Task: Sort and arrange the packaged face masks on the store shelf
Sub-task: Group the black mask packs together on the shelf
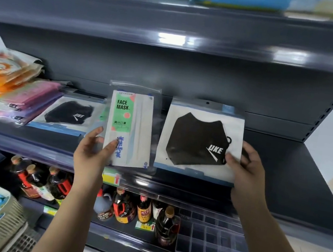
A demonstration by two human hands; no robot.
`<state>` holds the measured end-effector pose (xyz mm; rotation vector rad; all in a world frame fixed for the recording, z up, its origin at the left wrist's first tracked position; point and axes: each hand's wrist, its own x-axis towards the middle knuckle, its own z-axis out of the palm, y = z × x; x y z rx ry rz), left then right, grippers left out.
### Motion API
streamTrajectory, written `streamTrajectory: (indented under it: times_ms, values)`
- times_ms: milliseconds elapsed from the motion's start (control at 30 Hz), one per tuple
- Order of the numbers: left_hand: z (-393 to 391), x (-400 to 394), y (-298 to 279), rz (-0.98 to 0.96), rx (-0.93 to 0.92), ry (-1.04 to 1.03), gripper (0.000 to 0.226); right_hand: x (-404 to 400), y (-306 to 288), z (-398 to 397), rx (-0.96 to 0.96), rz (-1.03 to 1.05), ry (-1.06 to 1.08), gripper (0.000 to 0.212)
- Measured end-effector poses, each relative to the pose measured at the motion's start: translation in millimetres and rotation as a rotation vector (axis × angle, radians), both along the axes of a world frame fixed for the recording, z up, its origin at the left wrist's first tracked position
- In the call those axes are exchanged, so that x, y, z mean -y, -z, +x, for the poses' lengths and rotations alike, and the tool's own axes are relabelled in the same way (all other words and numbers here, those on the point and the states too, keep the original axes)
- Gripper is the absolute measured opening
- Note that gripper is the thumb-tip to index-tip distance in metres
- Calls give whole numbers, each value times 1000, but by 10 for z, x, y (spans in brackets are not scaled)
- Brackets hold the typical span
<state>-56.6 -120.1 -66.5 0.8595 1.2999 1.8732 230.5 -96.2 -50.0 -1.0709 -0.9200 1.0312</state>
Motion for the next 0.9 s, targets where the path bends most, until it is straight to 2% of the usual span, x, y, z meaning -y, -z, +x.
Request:
streamTrajectory:
  times_ms: [333,533,733,900]
  values:
    - [-710,213,-139,-6,-48,-21,35,20,-118,-872,-30,-3,-90,48]
    - [-1418,446,-153,-31,-82,-94,32,89,-136,-1587,-78,-40,-121,46]
    - [-2162,661,-98,-59,-28,-187,38,194,-73,-2338,-103,-63,-149,49]
    - [-2758,776,-89,-57,-56,-183,38,261,1,-2933,-105,-94,-129,45]
